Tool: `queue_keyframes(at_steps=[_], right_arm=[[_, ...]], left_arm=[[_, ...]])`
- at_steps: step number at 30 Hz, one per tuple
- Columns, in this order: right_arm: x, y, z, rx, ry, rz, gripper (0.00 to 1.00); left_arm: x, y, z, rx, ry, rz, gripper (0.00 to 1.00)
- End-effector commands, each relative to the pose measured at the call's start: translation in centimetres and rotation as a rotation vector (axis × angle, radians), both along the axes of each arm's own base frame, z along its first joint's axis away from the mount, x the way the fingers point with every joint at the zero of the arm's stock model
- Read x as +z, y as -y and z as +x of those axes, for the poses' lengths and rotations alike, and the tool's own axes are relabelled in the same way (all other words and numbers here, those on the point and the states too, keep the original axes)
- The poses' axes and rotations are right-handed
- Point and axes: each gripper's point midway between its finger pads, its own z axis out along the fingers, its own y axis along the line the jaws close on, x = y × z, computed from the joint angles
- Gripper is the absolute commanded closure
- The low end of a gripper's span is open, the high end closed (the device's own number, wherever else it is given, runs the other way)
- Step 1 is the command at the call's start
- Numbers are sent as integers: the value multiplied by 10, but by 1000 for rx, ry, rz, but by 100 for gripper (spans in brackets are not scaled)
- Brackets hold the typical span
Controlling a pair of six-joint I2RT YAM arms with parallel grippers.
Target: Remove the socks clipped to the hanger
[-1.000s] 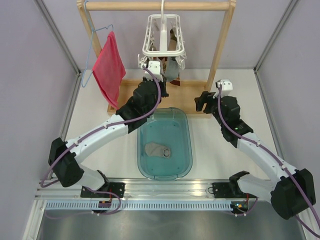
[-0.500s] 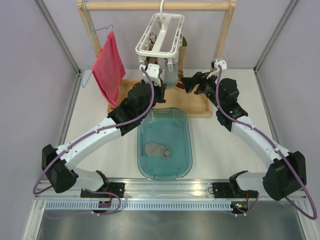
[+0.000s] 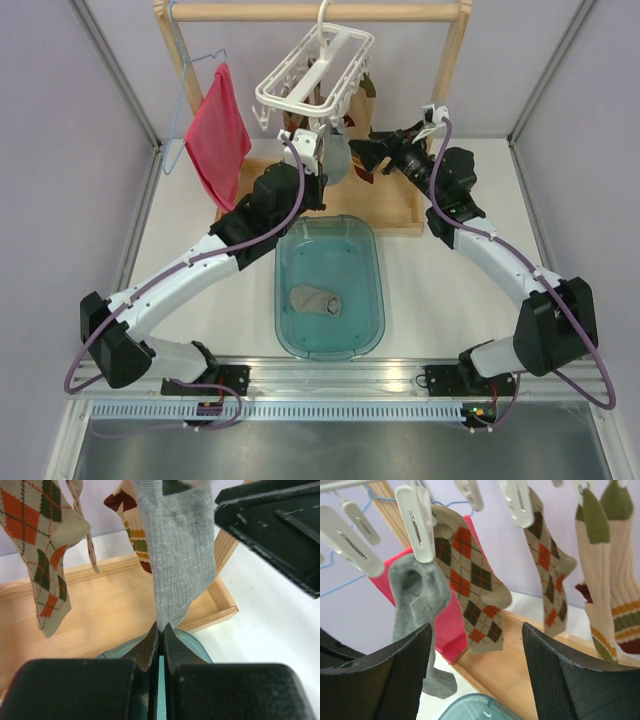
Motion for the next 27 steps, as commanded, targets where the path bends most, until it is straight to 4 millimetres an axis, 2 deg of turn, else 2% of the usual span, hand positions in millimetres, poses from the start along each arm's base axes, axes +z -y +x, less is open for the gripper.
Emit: queue_keyframes(at_steps=[1,3,4,9,17,27], right_arm=[[45,-10,-11,150,131,101,23],[55,-9,-12,186,158,139,23],[50,-12,-11,214,153,139,23],[61,-18,-9,315,206,189,24],[81,-28,-20,461,283,274,25],[87,-34,1,456,290,276,25]], left_arm=[[34,-10,-6,1,28,-76,98],[33,-13,-8,-1,21,-77,98],[36,-14,-9,-1,23,-82,98],[42,-18,-15,-31,13,-94,98],[42,-18,-15,-54,-21,-83,98],[41,-15,-18,-82,-46,-100,98]])
